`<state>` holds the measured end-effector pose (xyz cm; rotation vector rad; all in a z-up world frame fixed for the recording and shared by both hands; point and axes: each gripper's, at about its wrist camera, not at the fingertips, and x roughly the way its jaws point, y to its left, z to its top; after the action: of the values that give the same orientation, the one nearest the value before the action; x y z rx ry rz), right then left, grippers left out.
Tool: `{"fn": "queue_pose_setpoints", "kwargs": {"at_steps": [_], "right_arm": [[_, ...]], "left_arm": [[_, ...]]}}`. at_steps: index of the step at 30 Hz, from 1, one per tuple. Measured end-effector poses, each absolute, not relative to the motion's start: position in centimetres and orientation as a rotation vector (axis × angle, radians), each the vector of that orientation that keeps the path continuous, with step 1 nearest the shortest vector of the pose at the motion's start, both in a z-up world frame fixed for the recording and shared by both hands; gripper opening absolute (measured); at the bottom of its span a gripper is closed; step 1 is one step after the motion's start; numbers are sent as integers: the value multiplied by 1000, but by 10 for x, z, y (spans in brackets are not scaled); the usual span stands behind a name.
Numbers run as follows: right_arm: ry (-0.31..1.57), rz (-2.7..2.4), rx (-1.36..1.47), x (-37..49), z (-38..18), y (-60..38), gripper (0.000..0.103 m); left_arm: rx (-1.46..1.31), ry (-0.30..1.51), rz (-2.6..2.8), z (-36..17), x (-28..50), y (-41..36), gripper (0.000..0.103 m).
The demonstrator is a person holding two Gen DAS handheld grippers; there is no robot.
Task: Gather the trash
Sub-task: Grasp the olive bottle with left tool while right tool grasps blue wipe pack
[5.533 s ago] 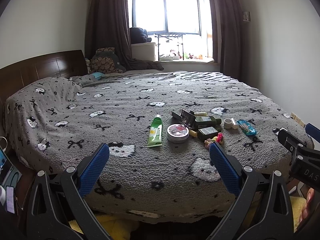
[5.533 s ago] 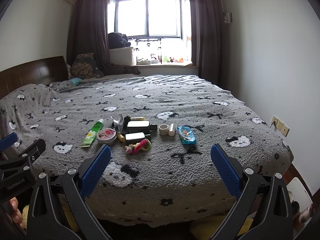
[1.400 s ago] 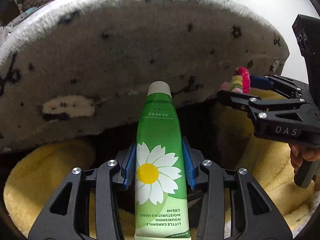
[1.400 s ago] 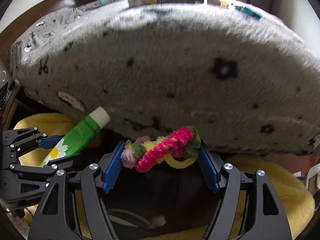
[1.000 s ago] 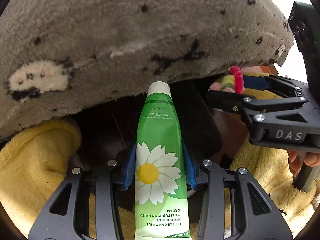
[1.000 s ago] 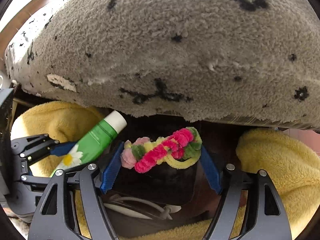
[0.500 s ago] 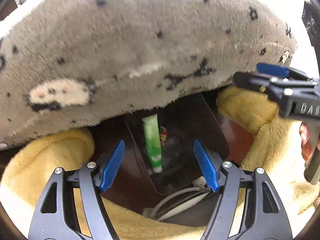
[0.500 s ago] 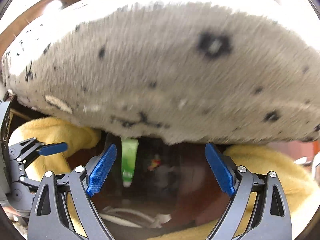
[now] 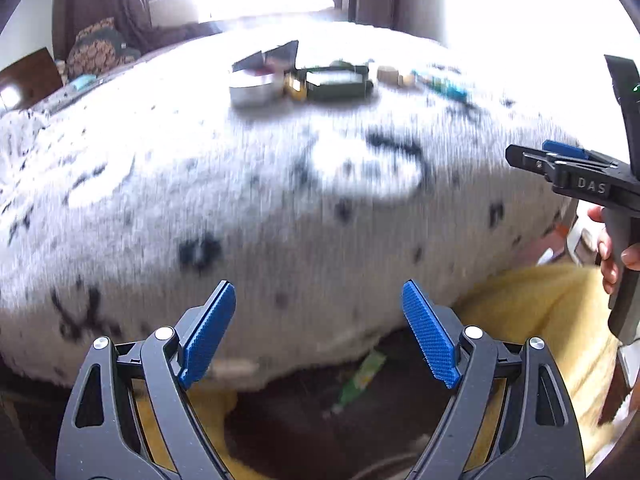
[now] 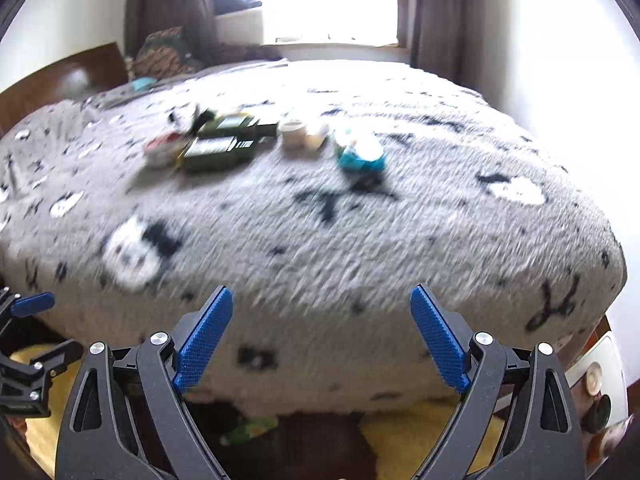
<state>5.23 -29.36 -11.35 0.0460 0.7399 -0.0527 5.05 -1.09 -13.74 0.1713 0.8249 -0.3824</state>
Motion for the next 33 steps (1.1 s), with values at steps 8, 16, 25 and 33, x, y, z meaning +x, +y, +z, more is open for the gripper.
{"fn": "queue_pose_setpoints", "kwargs": {"at_steps": [8,16,25,33], "right_arm": [[721,-108,80,121,-101,-317,91],[773,-115,98,189,-109,-326,86],[881,-110,72,240,-134,-333,75],[858,-90,71,245,-133,-337,48]], "left_arm": [[140,789,-429,-117,112,-56,81],[83,802,-437,-118,171,-100,81],[54,879,-399,-142,229,-124,80],[50,886,-370,-144,261,-141,80]]}}
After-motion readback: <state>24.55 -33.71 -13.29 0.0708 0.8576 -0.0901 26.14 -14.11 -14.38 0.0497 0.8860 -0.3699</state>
